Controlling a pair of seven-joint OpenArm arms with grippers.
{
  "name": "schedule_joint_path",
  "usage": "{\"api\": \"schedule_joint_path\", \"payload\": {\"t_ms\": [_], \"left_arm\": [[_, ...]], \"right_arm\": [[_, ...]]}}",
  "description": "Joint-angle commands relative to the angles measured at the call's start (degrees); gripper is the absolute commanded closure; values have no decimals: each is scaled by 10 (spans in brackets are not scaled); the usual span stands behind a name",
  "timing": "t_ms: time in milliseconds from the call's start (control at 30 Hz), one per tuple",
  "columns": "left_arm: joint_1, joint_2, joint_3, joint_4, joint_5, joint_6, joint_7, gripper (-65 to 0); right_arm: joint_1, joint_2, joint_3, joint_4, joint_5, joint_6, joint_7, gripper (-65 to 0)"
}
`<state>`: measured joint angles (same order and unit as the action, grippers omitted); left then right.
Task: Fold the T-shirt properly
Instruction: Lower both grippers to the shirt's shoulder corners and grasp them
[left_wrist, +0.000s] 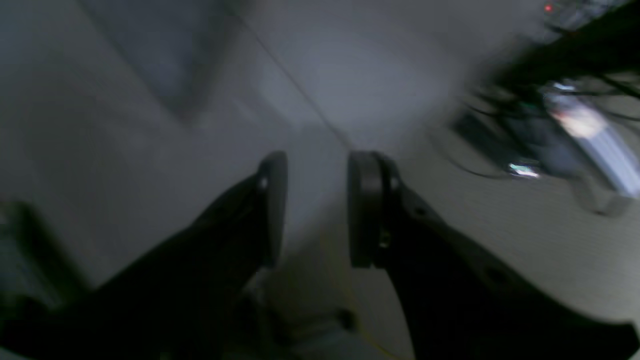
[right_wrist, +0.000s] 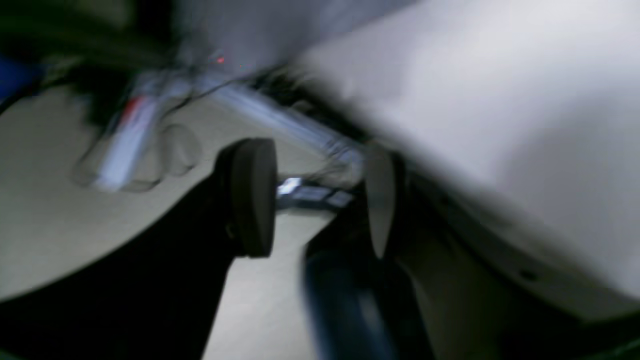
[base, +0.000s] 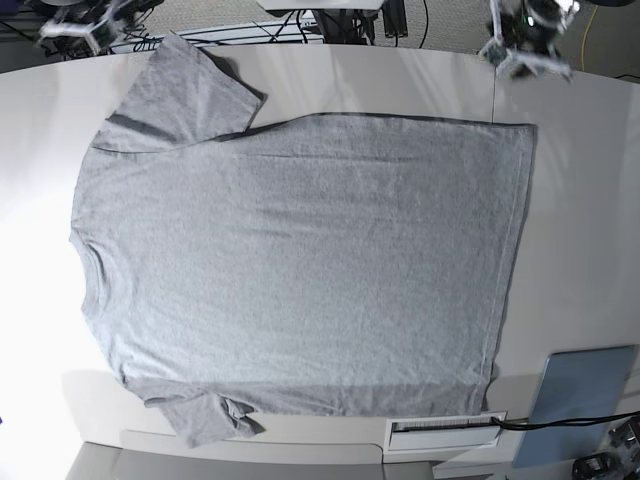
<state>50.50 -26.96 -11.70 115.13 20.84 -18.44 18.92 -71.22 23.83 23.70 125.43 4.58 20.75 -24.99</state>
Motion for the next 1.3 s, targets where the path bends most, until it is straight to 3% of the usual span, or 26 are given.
{"api": "schedule_joint_path", "payload": {"t_ms": [0, 100, 267, 467, 700, 1033, 1267], "left_arm": [[-11, -9, -3, 9, 6, 5, -8, -218], [-59, -18, -3, 9, 6, -6, -9, -218], [-108, -25, -3, 5, -2, -70, -16, -265], [-116, -58, -3, -33, 30, -72, -60, -295], [-120, -93, 8, -79, 34, -72, -70, -295], [-204, -97, 73, -169, 64, -55, -67, -295], [-261, -97, 75, -236, 61, -93, -69, -294]], "right_arm": [[-8, 3, 19, 23, -7, -2, 12, -286], [0, 3, 62, 62, -12, -2, 9, -286], [16, 3, 105, 85, -12, -2, -12, -286], [17, 3, 114, 85, -12, -3, -26, -286], [17, 3, 114, 85, -12, -3, -19, -286], [17, 3, 114, 85, -12, -4, -42, -286], [17, 3, 114, 85, -12, -4, -32, -286]]}}
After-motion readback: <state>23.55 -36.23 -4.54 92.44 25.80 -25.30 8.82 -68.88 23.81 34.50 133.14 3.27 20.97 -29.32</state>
